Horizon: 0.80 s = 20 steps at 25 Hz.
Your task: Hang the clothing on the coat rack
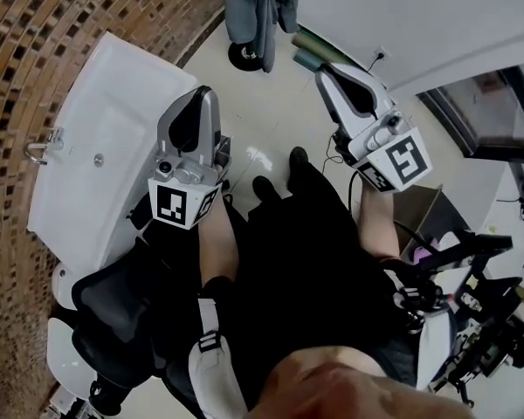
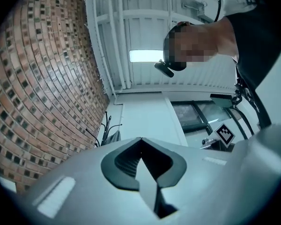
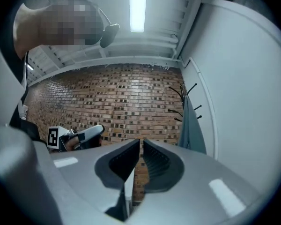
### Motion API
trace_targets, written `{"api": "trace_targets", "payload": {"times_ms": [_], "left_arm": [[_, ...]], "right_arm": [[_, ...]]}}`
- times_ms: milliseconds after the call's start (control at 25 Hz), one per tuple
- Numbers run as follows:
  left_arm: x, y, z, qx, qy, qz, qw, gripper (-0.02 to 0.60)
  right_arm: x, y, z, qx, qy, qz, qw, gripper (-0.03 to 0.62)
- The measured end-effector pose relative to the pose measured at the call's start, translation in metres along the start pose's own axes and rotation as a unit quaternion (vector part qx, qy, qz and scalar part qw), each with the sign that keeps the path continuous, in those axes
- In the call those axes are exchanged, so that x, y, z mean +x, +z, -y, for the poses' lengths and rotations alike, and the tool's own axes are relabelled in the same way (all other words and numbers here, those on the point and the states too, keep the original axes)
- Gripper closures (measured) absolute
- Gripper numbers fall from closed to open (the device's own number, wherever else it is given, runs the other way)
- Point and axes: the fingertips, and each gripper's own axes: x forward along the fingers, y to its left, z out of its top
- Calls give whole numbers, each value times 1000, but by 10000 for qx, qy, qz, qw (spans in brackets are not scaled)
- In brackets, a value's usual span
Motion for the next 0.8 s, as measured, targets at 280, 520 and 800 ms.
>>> {"api": "trace_targets", "payload": {"times_ms": [280, 520, 800], "left_arm": [[5, -22, 2, -389, -34, 147, 9991, 578], [11, 21, 17, 134, -143, 272, 9994, 578], [43, 22, 61, 232, -275, 260, 9990, 578]], "right_arm": [[-4, -1, 1, -162, -85, -130, 9997, 576], [-8, 29, -2, -257, -20, 243, 9994, 576], [-48, 43, 12, -310, -31, 295, 9991, 586]]}}
